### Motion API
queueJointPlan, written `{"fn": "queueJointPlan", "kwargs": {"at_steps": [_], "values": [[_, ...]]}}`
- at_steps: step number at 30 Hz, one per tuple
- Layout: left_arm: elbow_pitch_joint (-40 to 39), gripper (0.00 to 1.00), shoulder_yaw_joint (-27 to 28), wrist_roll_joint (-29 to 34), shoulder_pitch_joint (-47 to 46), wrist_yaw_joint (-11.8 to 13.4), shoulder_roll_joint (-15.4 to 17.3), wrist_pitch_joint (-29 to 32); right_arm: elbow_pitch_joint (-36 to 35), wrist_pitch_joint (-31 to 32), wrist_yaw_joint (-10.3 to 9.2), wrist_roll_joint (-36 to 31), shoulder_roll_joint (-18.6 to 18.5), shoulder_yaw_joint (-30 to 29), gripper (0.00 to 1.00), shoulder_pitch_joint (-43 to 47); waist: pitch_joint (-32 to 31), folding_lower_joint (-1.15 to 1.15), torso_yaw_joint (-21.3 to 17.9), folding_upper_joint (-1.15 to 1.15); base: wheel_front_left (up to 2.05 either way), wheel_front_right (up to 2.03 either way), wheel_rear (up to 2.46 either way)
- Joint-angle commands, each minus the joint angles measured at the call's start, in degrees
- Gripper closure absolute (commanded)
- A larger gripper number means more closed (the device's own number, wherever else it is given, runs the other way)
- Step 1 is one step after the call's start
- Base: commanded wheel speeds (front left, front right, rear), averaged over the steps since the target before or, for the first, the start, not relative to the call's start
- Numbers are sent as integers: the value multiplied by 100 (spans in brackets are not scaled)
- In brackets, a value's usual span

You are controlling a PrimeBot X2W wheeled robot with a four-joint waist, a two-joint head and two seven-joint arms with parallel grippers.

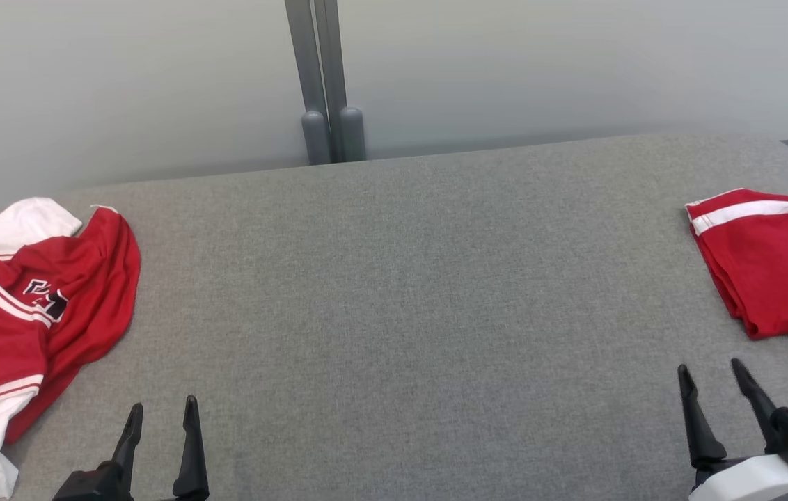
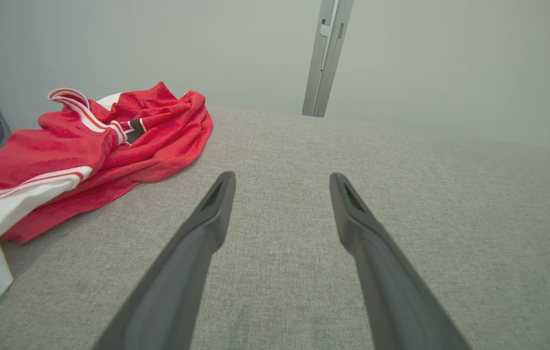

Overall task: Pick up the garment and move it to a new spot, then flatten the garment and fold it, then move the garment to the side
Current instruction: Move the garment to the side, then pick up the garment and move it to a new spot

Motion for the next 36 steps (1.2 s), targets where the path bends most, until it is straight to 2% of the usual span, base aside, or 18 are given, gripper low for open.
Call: {"fn": "queueJointPlan", "kwargs": {"at_steps": [1, 10, 25, 31, 36], "values": [[49, 0, 28, 52, 69, -19, 21, -2, 10, -45, -3, -12, 32, 21, 0, 100, -201, 0, -68, 0, 0, 0, 0], [328, 0, 163, 24, 8, -64, 21, -2, -7, -41, -3, -284, 535, 110, 0, 402, -314, 0, -115, 0, 0, 0, 0], [394, 0, 143, 143, -108, -101, 21, -2, -17, -41, -3, -301, 596, 173, 0, 296, -301, 0, 79, 0, 0, 0, 0], [373, 0, 144, 159, -116, -98, 20, -2, -108, -40, -3, -251, 628, 210, 0, 426, -327, 0, 560, 0, 0, 0, 0], [425, 0, 231, 284, 5, -101, 22, -2, -160, -41, -2, -183, 703, 336, 0, 444, -367, 0, 1314, 0, 0, 0, 0]]}}
